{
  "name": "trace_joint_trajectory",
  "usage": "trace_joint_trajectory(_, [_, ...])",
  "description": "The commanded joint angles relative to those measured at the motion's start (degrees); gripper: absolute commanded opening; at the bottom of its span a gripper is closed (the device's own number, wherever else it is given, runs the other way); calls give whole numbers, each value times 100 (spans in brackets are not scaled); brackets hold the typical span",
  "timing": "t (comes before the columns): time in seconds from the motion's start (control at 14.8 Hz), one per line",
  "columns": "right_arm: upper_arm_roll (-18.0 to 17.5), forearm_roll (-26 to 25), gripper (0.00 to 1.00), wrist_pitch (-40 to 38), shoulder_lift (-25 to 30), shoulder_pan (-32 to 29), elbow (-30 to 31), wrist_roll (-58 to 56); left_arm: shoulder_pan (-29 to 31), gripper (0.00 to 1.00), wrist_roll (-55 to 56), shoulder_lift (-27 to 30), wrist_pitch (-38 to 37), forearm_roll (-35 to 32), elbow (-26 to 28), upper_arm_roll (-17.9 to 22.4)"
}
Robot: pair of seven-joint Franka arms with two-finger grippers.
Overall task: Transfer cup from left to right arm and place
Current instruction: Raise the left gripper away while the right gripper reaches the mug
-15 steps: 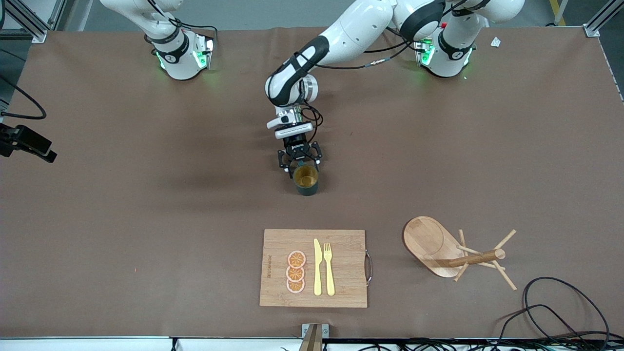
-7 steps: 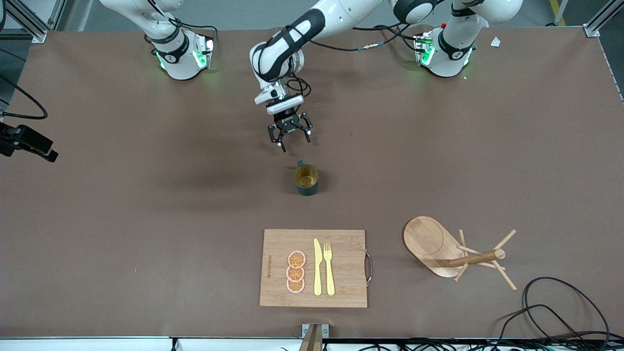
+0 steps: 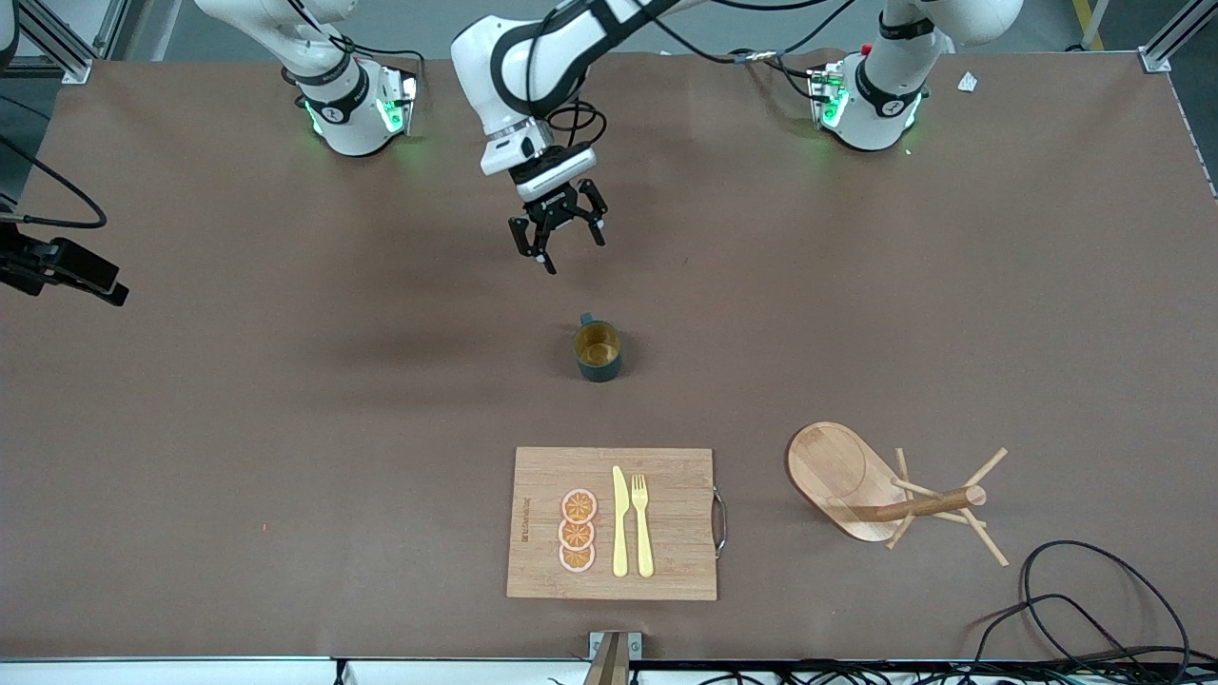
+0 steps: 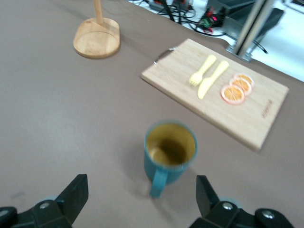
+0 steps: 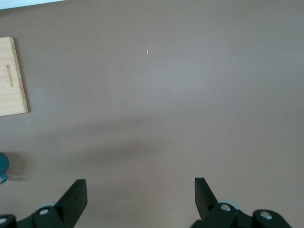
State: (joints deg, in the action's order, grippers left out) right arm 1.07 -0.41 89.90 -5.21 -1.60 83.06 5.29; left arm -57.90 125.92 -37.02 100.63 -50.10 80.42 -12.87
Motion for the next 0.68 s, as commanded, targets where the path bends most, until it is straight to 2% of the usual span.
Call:
trace_joint_trajectory(0.0, [-36, 68, 100, 1, 37, 2, 61, 33, 637, 100, -758, 598, 18, 579, 167, -32])
trace_joint_trajectory(0.27, [-36, 234, 100, 123, 46, 152, 464, 51, 1648, 100, -2190, 1178, 9, 1220, 141, -40])
trace_joint_trajectory(0.41, [-36, 357, 100, 500, 55, 256, 902, 260, 2166, 100, -3077, 1416, 18, 1563, 45, -40])
trace_joint_trajectory(0.61, [-36, 358, 100, 879, 64, 914, 1290, 1373, 2984, 100, -4169, 1514, 18, 2160, -341, -67])
